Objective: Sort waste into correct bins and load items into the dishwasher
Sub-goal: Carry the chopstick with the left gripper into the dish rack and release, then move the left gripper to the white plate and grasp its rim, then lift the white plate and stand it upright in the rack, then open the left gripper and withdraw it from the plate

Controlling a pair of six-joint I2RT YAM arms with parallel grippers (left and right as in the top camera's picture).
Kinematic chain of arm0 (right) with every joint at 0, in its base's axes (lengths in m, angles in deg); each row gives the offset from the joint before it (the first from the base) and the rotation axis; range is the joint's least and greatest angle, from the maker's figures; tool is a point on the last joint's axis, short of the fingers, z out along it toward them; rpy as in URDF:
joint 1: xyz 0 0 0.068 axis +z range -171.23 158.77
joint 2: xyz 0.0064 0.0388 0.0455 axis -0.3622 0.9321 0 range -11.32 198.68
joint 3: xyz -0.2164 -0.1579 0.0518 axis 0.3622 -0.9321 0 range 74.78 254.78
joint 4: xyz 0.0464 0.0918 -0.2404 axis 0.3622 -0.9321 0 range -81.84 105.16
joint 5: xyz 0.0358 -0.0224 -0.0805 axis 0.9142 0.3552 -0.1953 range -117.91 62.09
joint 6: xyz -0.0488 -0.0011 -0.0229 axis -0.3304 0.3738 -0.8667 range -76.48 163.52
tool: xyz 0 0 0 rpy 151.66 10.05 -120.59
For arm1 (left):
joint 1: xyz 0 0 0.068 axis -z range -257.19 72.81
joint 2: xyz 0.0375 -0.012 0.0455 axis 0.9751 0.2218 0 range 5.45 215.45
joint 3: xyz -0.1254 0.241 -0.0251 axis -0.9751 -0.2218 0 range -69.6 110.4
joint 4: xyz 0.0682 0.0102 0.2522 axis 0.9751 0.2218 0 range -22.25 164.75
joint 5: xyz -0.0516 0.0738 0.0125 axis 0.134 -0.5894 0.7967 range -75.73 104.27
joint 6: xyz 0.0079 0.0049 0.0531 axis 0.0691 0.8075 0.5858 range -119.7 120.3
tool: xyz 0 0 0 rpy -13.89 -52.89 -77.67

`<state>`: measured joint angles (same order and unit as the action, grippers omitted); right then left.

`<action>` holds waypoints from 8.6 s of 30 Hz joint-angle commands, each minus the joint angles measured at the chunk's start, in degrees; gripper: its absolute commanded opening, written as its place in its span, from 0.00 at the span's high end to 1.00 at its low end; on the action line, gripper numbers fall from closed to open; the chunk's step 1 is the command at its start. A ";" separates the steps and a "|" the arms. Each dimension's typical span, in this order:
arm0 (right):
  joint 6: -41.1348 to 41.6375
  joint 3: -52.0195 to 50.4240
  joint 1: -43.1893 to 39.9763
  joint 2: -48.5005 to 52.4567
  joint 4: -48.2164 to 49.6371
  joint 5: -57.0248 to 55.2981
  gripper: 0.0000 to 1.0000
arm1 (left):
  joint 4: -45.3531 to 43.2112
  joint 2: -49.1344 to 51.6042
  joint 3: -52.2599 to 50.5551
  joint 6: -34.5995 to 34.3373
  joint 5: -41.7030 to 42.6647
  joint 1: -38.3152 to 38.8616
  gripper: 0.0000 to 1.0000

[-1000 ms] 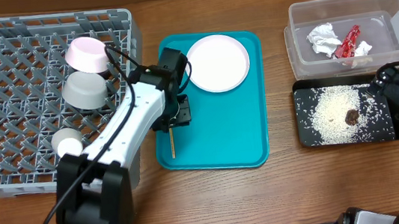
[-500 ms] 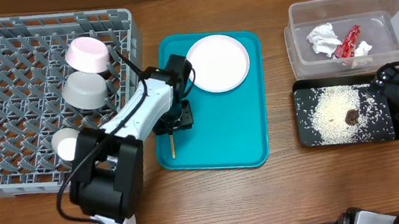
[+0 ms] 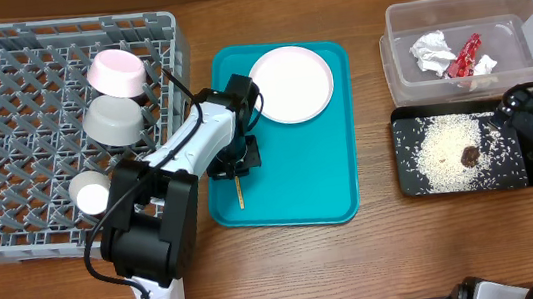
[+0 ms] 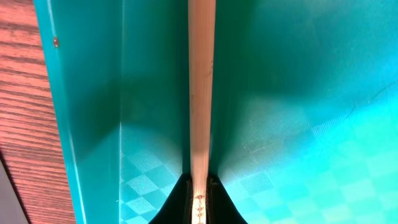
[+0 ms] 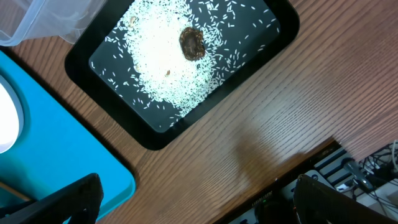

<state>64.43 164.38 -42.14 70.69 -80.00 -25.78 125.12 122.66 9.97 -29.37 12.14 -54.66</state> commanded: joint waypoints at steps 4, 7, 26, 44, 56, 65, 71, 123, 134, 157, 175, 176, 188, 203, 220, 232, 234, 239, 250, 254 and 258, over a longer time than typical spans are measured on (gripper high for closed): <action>-0.09 0.42 0.22 -0.26 0.28 -0.35 0.00 | 1.22 3.13 -0.44 0.07 0.24 0.00 0.96; -0.09 0.42 0.22 -0.26 0.28 -0.35 0.00 | 2.62 0.79 1.66 0.13 0.11 0.00 0.96; -0.11 0.42 0.22 -0.26 0.22 -0.35 0.00 | 10.95 -20.83 6.01 17.25 -0.42 -8.17 0.96; -0.11 0.42 0.22 -0.26 0.22 -0.37 0.00 | 4.76 -19.08 6.03 33.14 -2.71 -20.09 0.96; -0.11 0.42 0.22 -0.26 0.11 -0.35 0.00 | 4.26 -15.54 7.10 27.43 -2.60 -20.15 0.64; -0.11 0.42 0.22 -0.26 0.28 -0.35 0.00 | 5.66 -18.71 15.37 25.46 9.46 -14.69 0.55; -0.09 0.42 0.22 -0.26 0.26 -0.35 0.00 | -3.85 -17.31 15.89 30.56 6.40 -1.86 0.45; -0.11 0.42 0.22 -0.26 0.26 -0.37 0.00 | 7.17 0.11 32.87 20.28 2.82 11.13 0.96; -0.11 0.42 0.22 -0.26 0.24 -0.37 0.00 | 9.99 -13.20 32.85 21.40 18.80 -3.72 0.96; -0.09 0.42 0.22 -0.26 0.07 -0.37 0.00 | 17.70 -4.04 32.65 36.06 45.24 -27.50 0.96; -0.09 0.42 0.22 -0.26 0.37 -0.35 0.00 | 22.95 -3.13 32.85 37.42 44.52 -34.60 0.41; -0.09 0.42 0.22 -0.26 0.35 -0.35 0.00 | 22.84 -4.02 32.85 37.42 43.56 -34.60 0.40; -6.36 0.42 5.95 -0.26 5.11 8.50 0.00 | 23.19 -19.39 32.83 19.06 10.10 -33.73 0.00; -8.98 0.42 24.68 2.08 23.34 4.57 0.00 | 38.45 -21.16 32.09 21.57 2.86 -28.22 0.00; -9.42 -4.59 24.44 -9.07 25.53 2.16 0.00 | 17.18 -55.36 -3.13 25.62 3.41 -23.12 0.00; -8.33 -25.55 24.41 -37.35 30.51 -3.65 0.00 | 8.61 -83.10 -19.52 15.87 0.07 -23.23 0.00; -8.33 -25.53 24.44 -40.37 27.56 -4.44 0.00 | 8.55 -83.91 -19.52 15.93 -0.02 -23.23 0.00; -8.33 -25.53 24.44 -43.30 22.25 -4.44 0.00 | 8.87 -83.84 -19.52 15.91 0.07 -23.23 0.00; -8.33 -25.53 24.44 -43.17 20.65 -4.44 0.00 | 8.85 -83.80 -19.52 15.91 0.07 -23.23 0.00; -8.33 -25.53 24.44 -43.17 20.65 -4.44 0.00 | 8.85 -83.80 -19.52 15.91 0.07 -23.23 0.00; -9.20 -25.53 24.44 -43.56 20.76 -5.09 0.00 | 8.85 -83.80 -19.52 15.91 0.07 -23.23 0.00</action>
<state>55.69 139.03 -17.48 27.53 -59.49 -29.76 133.99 38.84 -9.25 -12.91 13.08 -77.92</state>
